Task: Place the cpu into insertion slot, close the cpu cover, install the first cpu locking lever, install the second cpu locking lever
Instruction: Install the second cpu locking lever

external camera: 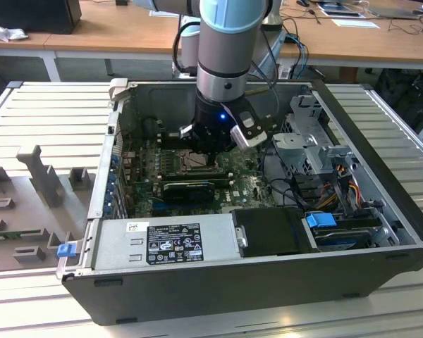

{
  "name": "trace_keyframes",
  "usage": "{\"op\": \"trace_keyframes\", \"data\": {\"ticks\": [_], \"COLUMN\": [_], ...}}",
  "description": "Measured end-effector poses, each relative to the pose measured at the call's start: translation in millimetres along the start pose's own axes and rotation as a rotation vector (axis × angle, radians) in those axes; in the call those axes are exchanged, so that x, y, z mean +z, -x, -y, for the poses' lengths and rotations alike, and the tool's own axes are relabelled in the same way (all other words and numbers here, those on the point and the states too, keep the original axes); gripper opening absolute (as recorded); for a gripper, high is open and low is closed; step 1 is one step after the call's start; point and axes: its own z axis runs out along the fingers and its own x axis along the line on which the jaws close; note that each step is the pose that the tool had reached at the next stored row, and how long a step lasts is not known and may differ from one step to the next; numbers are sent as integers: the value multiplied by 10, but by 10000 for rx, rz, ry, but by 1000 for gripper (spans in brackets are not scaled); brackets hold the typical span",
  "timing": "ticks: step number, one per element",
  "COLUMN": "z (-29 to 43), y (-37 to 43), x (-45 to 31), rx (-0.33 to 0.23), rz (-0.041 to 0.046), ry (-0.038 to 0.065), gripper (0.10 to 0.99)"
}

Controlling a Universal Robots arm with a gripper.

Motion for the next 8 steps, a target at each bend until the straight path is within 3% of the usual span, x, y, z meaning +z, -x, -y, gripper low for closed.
{"op": "trace_keyframes", "data": {"ticks": [2, 4, 8], "z": [27, 61, 95], "y": [-4, -49, -154], "x": [-1, -3, 0], "rx": [4, -5, -63], "rz": [-48, -72, -70], "ry": [170, 482, 645], "gripper": [106, 106, 106]}}
